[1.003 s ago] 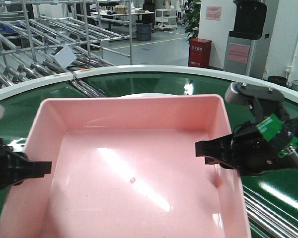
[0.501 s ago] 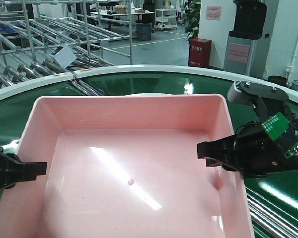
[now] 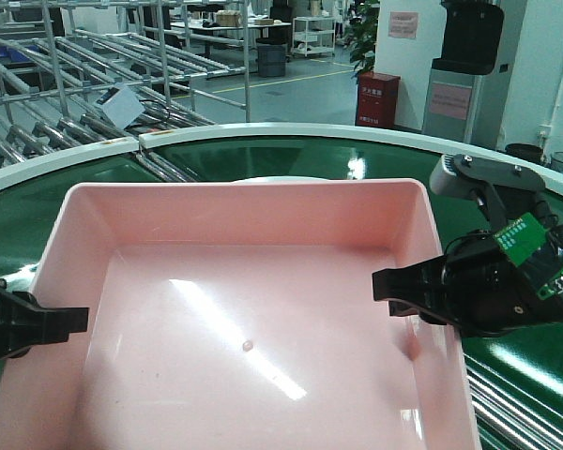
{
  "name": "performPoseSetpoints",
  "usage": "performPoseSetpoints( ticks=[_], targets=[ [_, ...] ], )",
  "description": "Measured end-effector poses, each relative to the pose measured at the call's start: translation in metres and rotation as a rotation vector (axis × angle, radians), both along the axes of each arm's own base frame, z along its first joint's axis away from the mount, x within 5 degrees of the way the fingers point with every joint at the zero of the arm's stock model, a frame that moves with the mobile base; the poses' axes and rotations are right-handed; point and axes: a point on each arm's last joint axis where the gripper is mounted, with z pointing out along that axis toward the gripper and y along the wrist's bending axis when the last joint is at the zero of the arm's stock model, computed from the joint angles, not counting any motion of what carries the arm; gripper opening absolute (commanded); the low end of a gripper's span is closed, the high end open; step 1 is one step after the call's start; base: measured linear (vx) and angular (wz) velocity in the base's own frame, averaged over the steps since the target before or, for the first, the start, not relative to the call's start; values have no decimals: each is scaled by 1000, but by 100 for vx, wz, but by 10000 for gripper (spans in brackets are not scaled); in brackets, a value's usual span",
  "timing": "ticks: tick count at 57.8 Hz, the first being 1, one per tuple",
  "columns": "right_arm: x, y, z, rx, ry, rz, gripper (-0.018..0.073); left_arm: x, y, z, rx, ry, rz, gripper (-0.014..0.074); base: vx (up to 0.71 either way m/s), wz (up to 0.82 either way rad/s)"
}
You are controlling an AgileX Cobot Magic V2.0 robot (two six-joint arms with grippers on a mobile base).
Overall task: Grab pink bin and stack on right shelf
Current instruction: 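Close both grippers on the bin walls and lift the bin, then hold the pink bin with both grippers while driving to the metal table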
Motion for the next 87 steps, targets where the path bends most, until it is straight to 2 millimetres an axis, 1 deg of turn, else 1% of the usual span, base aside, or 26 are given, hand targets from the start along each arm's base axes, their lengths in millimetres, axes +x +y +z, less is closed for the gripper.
performPoseSetpoints(
  ticks=[28,58,73,87],
  targets=[
    [0,0,0,0,0,0,-9,0,0,0,0,1,0,-1,-5,2],
    [0,0,0,2,1,0,-9,0,0,0,3,1,-1,-1,-27,2],
    [0,0,0,3,1,0,-9,0,0,0,3,2,-1,-1,-31,-22],
    [0,0,0,3,2,0,-9,-1,0,0,3,1,-1,-1,-25,-44]
  ],
)
